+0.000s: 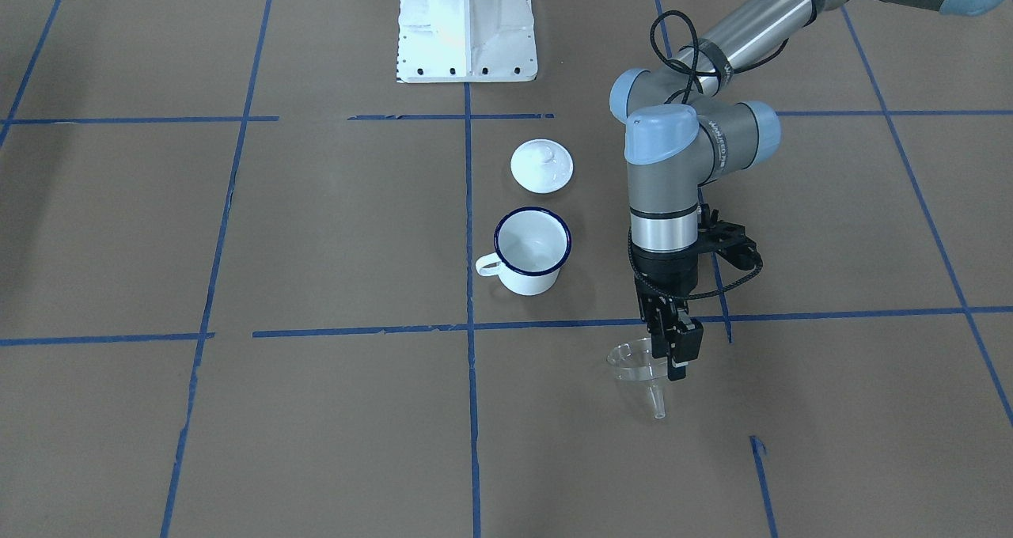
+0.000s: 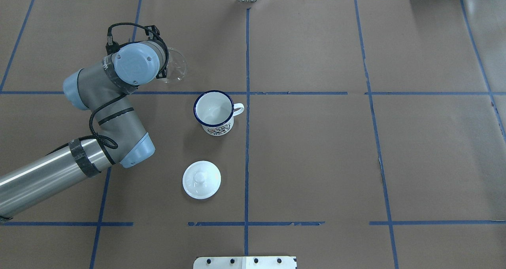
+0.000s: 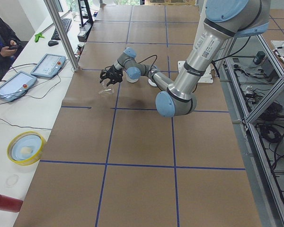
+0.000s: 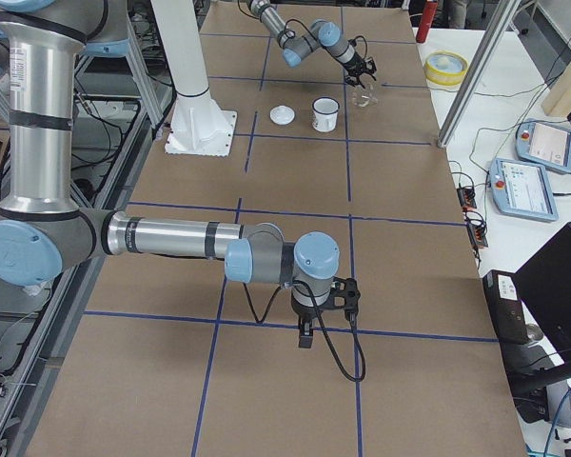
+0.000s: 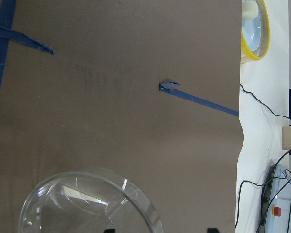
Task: Place funnel on cup
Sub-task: 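Grasp the funnel rim with the left gripper and lift it, then carry the funnel over the open mug with the left gripper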
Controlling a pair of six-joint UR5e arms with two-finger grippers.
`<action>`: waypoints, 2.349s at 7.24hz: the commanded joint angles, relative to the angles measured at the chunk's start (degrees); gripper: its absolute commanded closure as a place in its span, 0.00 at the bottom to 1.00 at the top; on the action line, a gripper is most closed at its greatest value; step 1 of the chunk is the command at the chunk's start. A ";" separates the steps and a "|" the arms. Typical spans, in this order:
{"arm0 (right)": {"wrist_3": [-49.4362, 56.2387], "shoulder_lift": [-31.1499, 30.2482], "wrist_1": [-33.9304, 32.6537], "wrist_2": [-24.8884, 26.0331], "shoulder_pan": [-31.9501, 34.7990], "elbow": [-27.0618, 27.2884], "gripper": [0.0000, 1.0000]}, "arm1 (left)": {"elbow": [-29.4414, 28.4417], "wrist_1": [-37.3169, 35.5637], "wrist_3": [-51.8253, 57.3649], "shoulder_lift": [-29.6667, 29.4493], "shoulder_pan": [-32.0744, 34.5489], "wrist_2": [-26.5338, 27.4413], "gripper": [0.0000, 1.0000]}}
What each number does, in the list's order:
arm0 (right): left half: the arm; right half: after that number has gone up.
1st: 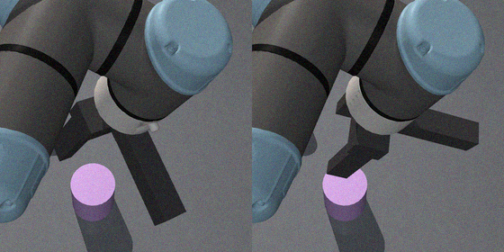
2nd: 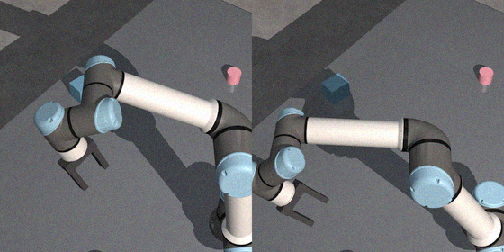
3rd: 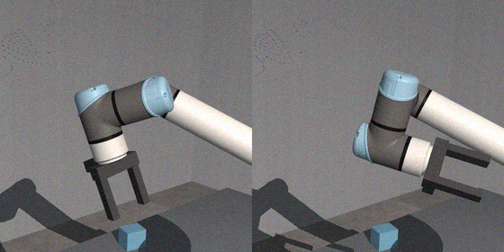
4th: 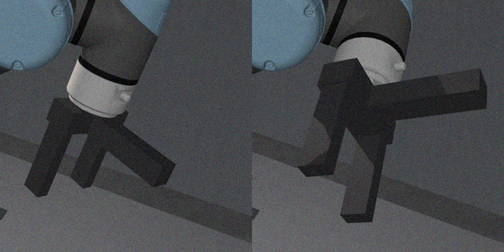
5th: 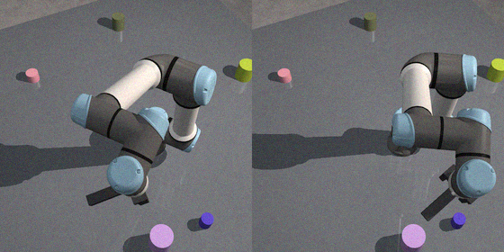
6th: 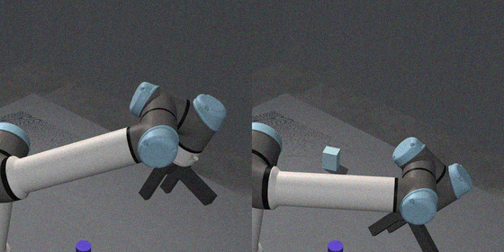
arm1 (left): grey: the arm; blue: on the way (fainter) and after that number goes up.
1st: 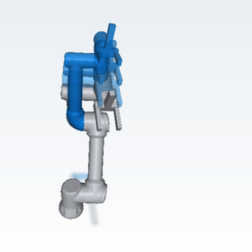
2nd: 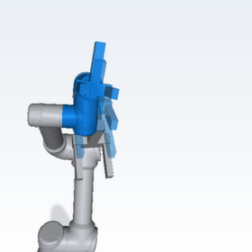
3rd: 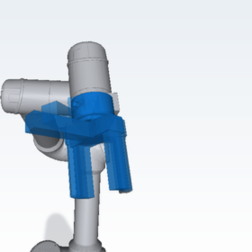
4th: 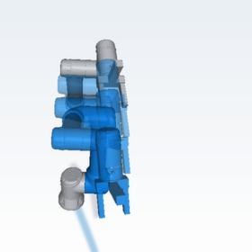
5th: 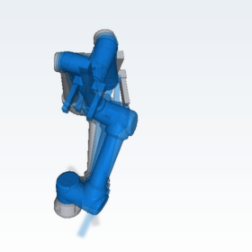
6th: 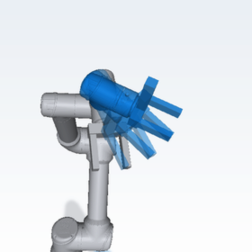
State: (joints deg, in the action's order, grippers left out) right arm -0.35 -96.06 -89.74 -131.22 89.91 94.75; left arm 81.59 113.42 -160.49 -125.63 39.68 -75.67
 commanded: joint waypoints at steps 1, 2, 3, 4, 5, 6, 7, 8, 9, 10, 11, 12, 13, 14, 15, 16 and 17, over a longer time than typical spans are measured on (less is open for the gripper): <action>0.00 0.00 0.00 0.00 0.00 0.00 0.00 | 0.06 -0.04 1.39 0.03 -0.31 -0.09 1.00; 0.00 0.00 0.00 0.00 0.00 0.00 0.00 | 0.40 -0.21 4.71 -0.06 -0.31 -0.09 1.00; 0.00 0.00 0.00 0.00 0.00 0.00 0.00 | 1.80 -0.30 5.79 0.12 -0.13 -0.26 1.00; 0.00 0.00 0.00 0.00 0.00 0.00 0.00 | 5.03 -0.74 8.50 0.12 0.22 -0.44 1.00; 0.00 0.00 0.00 0.00 0.00 0.00 0.00 | 9.76 -2.22 10.61 0.21 0.92 -0.87 1.00; 0.00 0.00 0.00 0.00 0.00 0.00 0.00 | 15.03 -7.72 15.51 0.21 1.10 -4.71 1.00; 0.00 0.00 0.00 0.00 0.00 0.00 0.00 | 20.39 -13.60 20.17 0.03 1.53 -9.27 1.00; 0.00 0.00 0.00 0.00 0.00 0.00 0.00 | 23.32 -20.10 26.22 -1.27 1.45 -12.80 1.00; 0.00 0.00 0.00 0.00 0.00 0.00 0.00 | 24.22 -27.47 32.28 -4.42 1.36 -16.22 1.00; 0.00 0.00 0.00 0.00 0.00 0.00 0.00 | 24.14 -35.29 40.00 -8.72 1.27 -20.87 1.00; 0.00 0.00 0.00 0.00 0.00 0.00 0.00 | 23.44 -40.50 45.47 -12.41 1.10 -24.40 1.00; 0.00 0.00 0.00 0.00 0.00 0.00 0.00 | 21.43 -44.30 50.23 -15.67 1.01 -25.82 1.00; 0.00 0.00 0.00 0.00 0.00 0.00 0.00 | 17.50 -45.03 54.45 -18.40 0.92 -28.10 1.00; 0.00 0.00 0.00 0.00 0.00 0.00 0.00 | 11.11 -45.04 59.71 -21.82 0.92 -29.78 1.00; 0.00 0.00 0.00 0.00 0.00 0.00 0.00 | 6.43 -44.95 64.81 -24.55 0.92 -32.75 1.00; 0.00 0.00 0.00 0.00 0.00 0.00 0.00 | 2.64 -44.86 68.00 -26.67 0.92 -34.26 1.00; 0.00 0.00 0.00 0.00 0.00 0.00 0.00 | 1.21 -44.51 68.46 -26.69 0.31 -34.36 1.00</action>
State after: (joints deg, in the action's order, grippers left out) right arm -0.35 -96.06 -89.74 -131.22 89.91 94.75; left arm 86.03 68.62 -94.33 -151.09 40.45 -109.00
